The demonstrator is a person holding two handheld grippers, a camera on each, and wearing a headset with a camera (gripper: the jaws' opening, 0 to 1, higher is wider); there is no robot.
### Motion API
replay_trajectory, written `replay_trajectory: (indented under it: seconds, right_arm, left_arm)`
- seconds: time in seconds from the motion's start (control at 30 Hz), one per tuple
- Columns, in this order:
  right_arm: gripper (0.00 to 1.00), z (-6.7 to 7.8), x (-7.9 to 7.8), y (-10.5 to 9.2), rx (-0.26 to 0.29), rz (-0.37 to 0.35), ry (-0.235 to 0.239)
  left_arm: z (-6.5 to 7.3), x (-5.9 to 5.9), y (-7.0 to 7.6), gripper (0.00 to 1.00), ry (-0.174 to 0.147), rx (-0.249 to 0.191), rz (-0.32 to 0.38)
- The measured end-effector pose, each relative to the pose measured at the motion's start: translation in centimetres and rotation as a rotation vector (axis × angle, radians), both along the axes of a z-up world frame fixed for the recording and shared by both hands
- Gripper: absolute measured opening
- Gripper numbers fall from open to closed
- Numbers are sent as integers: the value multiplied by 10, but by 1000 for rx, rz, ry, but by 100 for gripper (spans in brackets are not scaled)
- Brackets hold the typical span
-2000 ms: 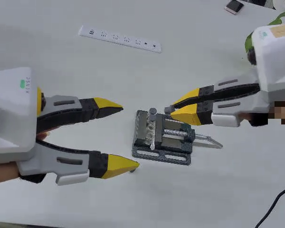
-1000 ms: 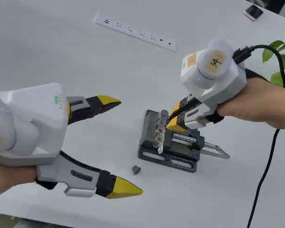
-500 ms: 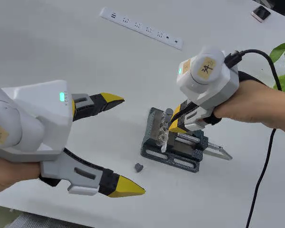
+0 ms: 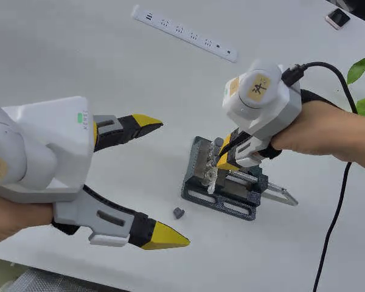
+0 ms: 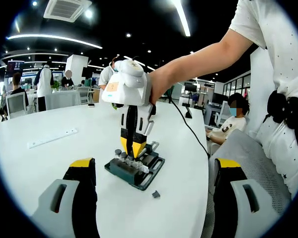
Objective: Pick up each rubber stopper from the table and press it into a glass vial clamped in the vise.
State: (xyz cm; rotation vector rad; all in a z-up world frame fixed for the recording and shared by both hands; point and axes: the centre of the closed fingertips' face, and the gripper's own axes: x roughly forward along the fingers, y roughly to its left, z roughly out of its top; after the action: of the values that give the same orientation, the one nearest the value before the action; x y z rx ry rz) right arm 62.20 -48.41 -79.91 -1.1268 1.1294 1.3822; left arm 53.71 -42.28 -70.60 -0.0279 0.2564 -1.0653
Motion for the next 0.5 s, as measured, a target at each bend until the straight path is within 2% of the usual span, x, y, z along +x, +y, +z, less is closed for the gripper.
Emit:
replay_trajectory:
  seconds: [0.5]
  right_arm:
    - [5,-1,1,-1,-20,9,10]
  left_arm:
    - [-1,-2,-1,98,3,-5,-1]
